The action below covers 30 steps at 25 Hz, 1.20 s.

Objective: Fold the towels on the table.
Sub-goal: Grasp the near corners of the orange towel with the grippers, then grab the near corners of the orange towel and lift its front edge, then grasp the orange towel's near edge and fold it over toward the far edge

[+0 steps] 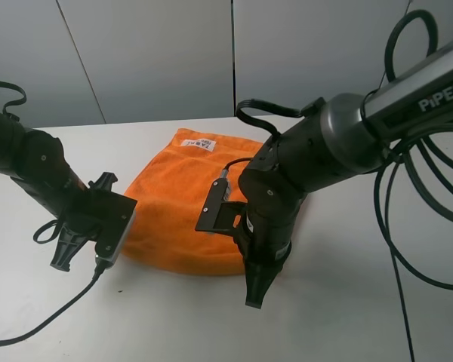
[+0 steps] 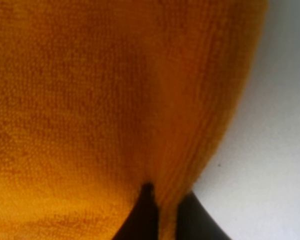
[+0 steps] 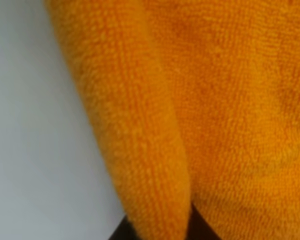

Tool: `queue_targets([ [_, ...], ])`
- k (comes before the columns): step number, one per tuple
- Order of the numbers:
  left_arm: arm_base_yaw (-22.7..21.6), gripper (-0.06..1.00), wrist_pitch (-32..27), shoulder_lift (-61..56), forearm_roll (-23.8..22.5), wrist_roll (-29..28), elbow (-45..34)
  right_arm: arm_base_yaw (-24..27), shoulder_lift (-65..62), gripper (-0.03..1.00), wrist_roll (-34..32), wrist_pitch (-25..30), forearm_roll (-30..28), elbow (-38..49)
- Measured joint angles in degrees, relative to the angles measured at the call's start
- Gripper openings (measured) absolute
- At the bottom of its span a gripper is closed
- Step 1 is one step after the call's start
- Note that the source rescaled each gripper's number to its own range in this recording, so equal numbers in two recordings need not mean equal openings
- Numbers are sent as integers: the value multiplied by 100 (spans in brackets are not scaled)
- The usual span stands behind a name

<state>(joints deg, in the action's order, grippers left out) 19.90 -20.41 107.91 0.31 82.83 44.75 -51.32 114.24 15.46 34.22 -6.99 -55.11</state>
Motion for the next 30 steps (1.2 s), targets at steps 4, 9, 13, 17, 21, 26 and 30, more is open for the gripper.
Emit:
queue_targets([
  [4,0,1,12,0,0,-390,0,0,0,0,25,23,-27,-11],
  [9,0,0,108,-173,11,-969,-48,0,-230,0,38,178,-244,21],
  [13,0,0,262,-657,64,-1422,-58,0,-617,0,38,347,-778,43],
  [17,0,0,298,-1171,580,-2018,-58,0,-902,0,-202,660,-1694,43],
  [21,7,0,13,-1688,774,-2388,-58,12,-1033,0,-730,893,-2678,43],
  [26,14,0,-121,-2051,813,-2526,-58,267,-1123,0,-979,837,-3140,43],
  [30,28,0,-155,-2120,824,-2928,37,449,-1143,0,-1016,794,-3428,24],
])
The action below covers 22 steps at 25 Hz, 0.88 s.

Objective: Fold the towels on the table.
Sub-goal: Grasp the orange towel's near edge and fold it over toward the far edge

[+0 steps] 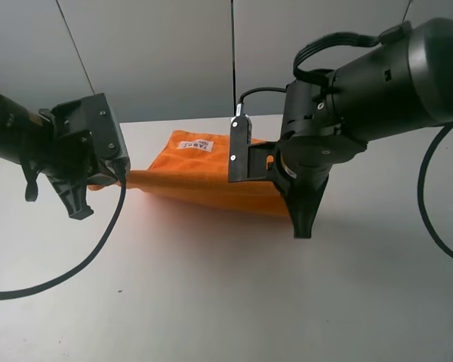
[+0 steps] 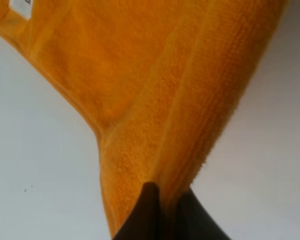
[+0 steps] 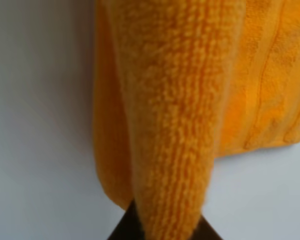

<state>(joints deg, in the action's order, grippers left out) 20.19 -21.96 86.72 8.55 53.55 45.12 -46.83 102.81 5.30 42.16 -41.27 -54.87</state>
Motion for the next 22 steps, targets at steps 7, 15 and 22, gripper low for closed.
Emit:
queue_targets([
  [7,35,0,457,24,-855,-836,67,75,0,0,-46,-128,-401,-18],
  [15,35,0,750,596,-1403,-1228,689,456,0,0,-338,-239,-767,-348],
  [22,35,0,1054,1179,-1497,-1250,1152,866,0,0,-374,-610,-1170,-490],
])
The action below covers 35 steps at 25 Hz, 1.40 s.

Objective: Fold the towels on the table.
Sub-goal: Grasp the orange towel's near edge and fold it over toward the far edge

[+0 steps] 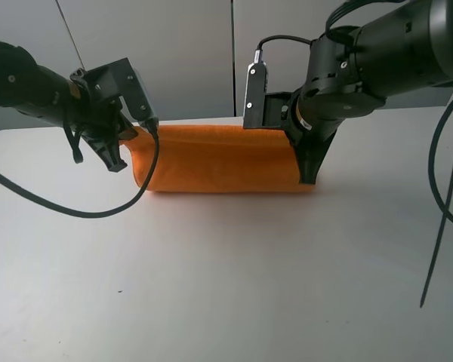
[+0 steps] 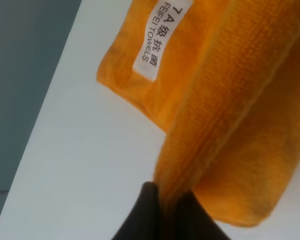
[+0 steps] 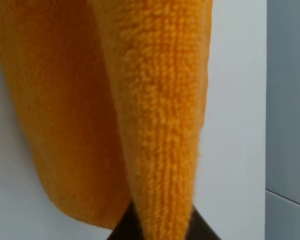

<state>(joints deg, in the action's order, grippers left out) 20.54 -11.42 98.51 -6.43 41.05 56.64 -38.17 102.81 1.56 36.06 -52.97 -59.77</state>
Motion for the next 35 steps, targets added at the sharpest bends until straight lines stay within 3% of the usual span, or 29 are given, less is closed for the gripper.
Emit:
queue_targets([
  [14,0,0,720,850,-60,0,443,915,337,0,-55,-1256,-496,-46],
  [30,0,0,1953,1526,-269,230,488,1349,935,0,-583,-1697,-1214,-157],
  [35,0,0,1994,1803,-269,261,758,1386,977,0,-723,-1722,-1356,-157],
])
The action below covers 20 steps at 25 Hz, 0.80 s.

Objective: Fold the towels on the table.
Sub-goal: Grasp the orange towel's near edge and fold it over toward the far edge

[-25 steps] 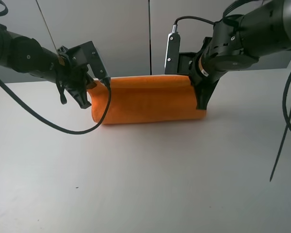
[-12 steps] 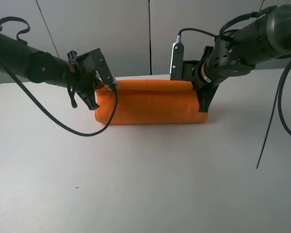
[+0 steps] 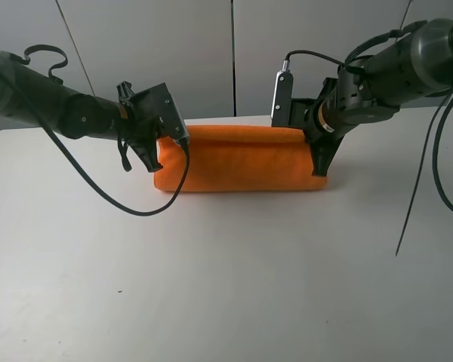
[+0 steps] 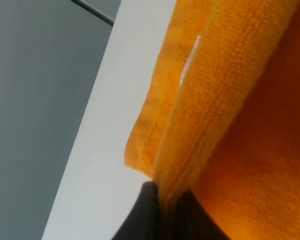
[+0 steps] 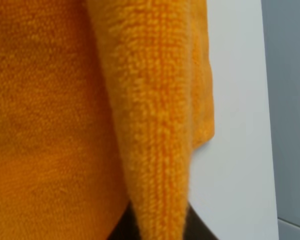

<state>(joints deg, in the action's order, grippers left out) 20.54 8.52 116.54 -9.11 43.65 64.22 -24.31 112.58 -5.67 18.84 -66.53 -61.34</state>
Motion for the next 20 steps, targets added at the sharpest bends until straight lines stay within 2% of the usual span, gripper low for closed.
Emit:
queue_targets([
  [6,0,0,9,294,0,0,262,45,111,0,-112,-84,-38,0],
  [17,0,1,77,550,0,0,275,73,313,1,-124,-245,-41,0],
  [19,0,6,77,550,0,0,275,84,313,8,-124,-273,-41,0],
  [20,0,11,77,550,0,0,275,96,313,15,-124,-273,-50,0],
])
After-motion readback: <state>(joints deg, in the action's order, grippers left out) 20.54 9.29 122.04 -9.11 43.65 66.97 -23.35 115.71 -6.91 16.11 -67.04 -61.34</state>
